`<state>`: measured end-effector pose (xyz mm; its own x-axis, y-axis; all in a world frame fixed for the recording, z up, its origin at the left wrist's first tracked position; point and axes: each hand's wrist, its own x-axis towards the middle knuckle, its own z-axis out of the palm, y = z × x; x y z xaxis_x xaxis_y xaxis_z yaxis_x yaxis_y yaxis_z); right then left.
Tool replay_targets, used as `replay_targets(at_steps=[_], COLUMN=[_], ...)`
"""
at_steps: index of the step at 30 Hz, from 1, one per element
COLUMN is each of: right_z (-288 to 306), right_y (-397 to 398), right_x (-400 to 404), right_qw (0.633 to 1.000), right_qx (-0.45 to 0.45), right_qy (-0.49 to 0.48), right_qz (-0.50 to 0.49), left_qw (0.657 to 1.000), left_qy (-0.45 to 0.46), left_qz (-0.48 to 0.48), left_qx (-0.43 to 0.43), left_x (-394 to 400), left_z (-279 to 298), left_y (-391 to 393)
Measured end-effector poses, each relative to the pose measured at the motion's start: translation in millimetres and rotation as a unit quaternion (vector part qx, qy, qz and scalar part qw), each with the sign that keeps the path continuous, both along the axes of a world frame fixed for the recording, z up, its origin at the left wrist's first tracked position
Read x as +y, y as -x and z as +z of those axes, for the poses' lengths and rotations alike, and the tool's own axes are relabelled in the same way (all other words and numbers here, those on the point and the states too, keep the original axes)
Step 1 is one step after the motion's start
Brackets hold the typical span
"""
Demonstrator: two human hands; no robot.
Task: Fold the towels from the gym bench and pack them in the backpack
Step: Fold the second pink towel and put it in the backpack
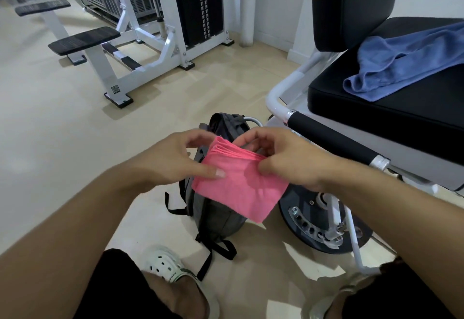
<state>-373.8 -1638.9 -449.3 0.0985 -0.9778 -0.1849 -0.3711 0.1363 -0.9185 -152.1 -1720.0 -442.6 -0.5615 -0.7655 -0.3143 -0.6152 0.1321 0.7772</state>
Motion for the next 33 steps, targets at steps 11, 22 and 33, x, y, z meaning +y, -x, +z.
replay_targets(at_steps=[11, 22, 33], right_z=[-2, -9, -14], right_y=[10, 19, -7], right_x=[0, -3, 13], right_qw=[0.991, 0.974, 0.940], right_qx=[0.122, 0.223, 0.294], right_qy=[-0.036, 0.046, 0.050], right_qz=[0.035, -0.003, 0.166], left_qw=[0.986, 0.974, 0.932], left_qy=[-0.114, -0.191, -0.267], left_qz=[0.009, 0.042, 0.175], left_qx=[0.124, 0.112, 0.172], left_x=[5, 9, -8], left_z=[-15, -22, -28], left_y=[16, 20, 23])
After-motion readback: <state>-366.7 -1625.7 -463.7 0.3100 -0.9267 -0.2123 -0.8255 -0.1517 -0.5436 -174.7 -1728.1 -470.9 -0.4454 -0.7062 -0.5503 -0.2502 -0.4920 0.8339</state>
